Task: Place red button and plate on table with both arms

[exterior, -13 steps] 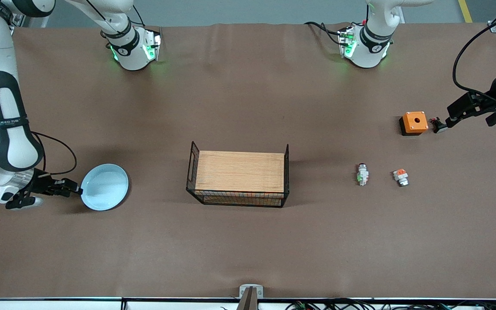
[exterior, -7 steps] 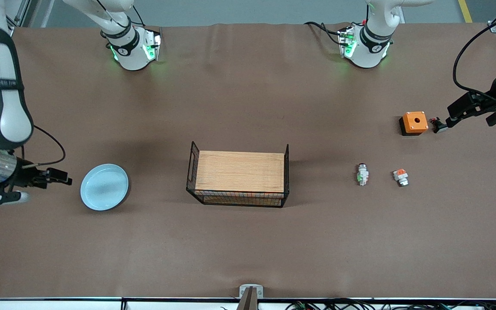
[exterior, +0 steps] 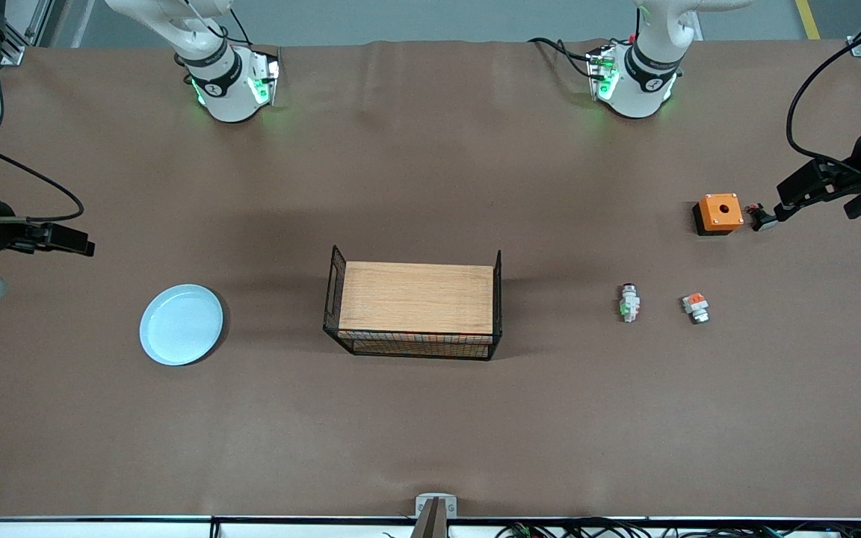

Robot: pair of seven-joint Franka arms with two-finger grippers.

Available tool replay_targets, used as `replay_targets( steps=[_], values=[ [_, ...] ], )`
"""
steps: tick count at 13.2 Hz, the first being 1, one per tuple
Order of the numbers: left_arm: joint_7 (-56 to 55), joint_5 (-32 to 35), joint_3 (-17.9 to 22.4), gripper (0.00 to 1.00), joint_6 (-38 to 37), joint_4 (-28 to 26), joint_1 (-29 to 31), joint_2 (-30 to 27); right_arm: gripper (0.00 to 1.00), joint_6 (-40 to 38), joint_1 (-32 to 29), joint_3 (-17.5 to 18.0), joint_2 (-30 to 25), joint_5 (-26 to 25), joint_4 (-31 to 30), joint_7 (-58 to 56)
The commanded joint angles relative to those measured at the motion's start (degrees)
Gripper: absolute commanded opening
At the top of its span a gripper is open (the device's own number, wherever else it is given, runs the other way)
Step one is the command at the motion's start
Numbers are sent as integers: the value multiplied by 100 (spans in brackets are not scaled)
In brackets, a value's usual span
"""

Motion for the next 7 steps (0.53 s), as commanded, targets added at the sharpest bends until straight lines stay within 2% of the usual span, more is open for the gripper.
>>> replay_targets(
  steps=[1,3,7],
  values=[
    [51,-55,12,100,-99,78,3,2,100,-232,100,-37,157,-263,385,149],
    [51,-46,12,100,-99,78,3,2,100,-329,66,-37,157,-282,701,166],
    [59,-46,12,100,-99,78,3,2,100,-679,162,-2,79,-194,764,210]
  ],
)
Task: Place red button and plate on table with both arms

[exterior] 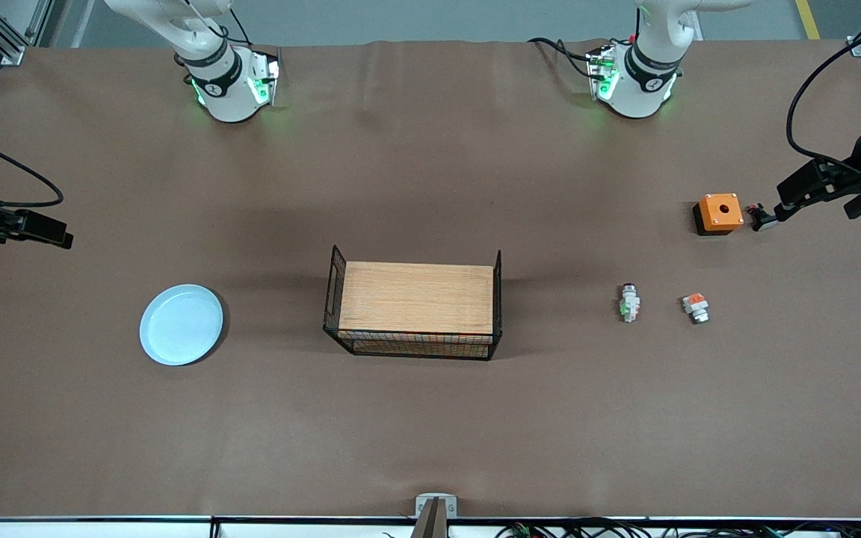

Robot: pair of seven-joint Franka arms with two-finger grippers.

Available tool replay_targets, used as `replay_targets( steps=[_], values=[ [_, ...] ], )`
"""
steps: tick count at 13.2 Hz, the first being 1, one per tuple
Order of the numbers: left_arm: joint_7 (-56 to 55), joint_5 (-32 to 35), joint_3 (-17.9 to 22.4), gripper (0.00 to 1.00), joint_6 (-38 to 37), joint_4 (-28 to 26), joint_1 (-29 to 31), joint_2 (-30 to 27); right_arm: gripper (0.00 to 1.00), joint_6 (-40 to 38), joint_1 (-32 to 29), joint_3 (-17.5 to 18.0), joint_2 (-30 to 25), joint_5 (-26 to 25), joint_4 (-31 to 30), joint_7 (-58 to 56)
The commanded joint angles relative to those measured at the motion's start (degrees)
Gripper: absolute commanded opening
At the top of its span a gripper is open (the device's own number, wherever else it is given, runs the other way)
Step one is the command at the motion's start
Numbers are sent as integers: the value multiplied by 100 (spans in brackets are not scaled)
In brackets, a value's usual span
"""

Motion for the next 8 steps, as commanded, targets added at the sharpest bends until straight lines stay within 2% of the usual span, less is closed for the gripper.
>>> replay_targets(
  steps=[1,3,6,8],
  values=[
    [68,-46,12,100,-99,78,3,2,100,-315,101,12,-50,-23,168,138],
    [68,-46,12,100,-99,78,3,2,100,-323,153,-6,-357,-15,46,147],
    [77,-46,12,100,-99,78,12,2,100,-280,233,-23,-1015,-23,-559,305],
    [77,-46,12,100,-99,78,12,2,100,-183,206,-49,-1096,-75,-571,271]
  ],
)
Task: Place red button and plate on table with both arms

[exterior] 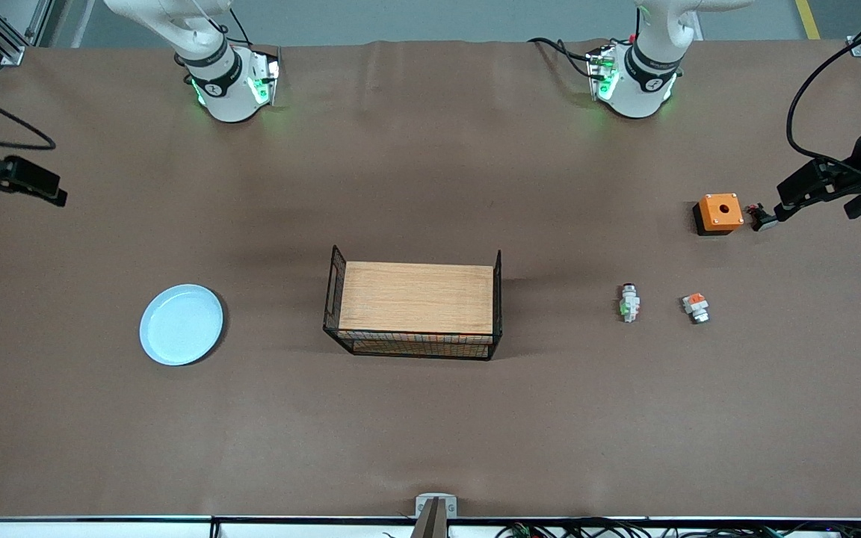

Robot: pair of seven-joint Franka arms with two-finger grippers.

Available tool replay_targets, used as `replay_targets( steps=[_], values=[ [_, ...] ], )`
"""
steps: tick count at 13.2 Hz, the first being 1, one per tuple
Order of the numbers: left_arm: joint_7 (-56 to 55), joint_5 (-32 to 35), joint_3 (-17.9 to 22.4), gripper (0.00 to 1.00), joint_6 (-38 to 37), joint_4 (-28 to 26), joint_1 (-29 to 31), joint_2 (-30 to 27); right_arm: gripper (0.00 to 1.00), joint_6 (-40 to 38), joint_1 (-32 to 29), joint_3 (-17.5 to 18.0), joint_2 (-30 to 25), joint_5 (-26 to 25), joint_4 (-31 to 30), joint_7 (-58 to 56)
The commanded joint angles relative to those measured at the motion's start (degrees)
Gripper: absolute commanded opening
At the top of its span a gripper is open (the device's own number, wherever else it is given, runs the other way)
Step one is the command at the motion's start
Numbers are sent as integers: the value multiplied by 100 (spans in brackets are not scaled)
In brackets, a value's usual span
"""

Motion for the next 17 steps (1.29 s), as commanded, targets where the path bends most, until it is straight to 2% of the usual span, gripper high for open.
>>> replay_targets(
  steps=[1,5,10,12,17],
  values=[
    [77,-46,12,100,-98,77,11,2,100,64,6,-55,-292,-85,-302,28],
    [68,-46,12,100,-98,77,11,2,100,-69,-64,-63,-485,-25,-389,115],
    [68,-37,12,100,-98,77,11,2,100,308,-55,-2,-687,107,-855,730],
    [68,-37,12,100,-98,68,11,2,100,353,-274,-11,-705,318,-969,608],
    [68,-37,12,100,-98,68,2,11,100,441,-275,-55,-775,292,-1014,-8]
  ],
)
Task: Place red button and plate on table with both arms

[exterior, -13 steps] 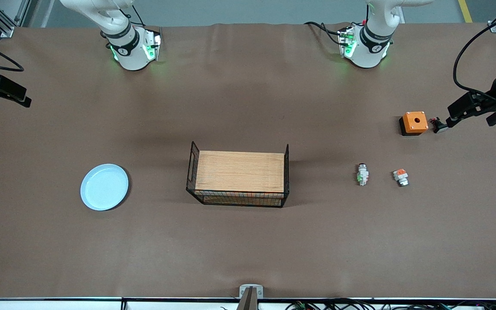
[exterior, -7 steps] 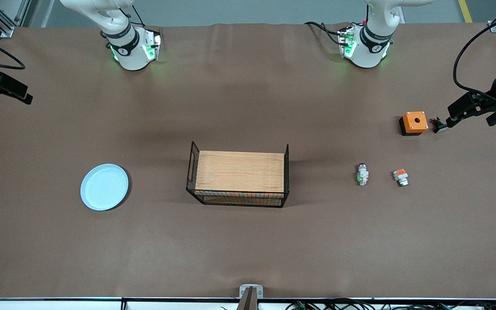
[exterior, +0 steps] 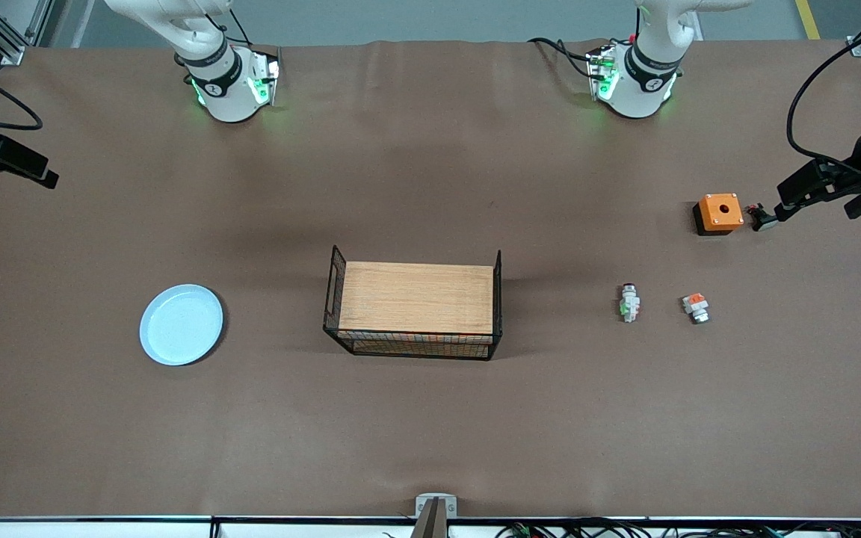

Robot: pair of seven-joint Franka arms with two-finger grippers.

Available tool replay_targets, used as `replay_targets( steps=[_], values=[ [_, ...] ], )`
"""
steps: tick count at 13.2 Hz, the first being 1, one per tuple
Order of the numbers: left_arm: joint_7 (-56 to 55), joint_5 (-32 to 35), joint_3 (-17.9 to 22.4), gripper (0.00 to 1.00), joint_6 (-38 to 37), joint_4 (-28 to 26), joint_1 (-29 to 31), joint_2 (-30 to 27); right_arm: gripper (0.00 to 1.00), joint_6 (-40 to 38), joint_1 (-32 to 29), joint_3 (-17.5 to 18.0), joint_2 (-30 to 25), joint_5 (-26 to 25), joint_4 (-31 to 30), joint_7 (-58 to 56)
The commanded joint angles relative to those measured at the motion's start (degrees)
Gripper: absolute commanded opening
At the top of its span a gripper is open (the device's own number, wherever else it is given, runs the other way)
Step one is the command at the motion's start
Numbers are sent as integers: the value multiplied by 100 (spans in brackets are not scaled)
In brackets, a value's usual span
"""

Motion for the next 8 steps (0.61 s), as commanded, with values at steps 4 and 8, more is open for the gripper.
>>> replay_targets(
  steps=[4,8],
  values=[
    [68,-37,10,100,-96,68,2,10,100,252,-90,7,-430,83,-430,-213],
    [77,-37,10,100,-96,68,2,10,100,314,-152,16,-474,57,-448,-776]
  ],
)
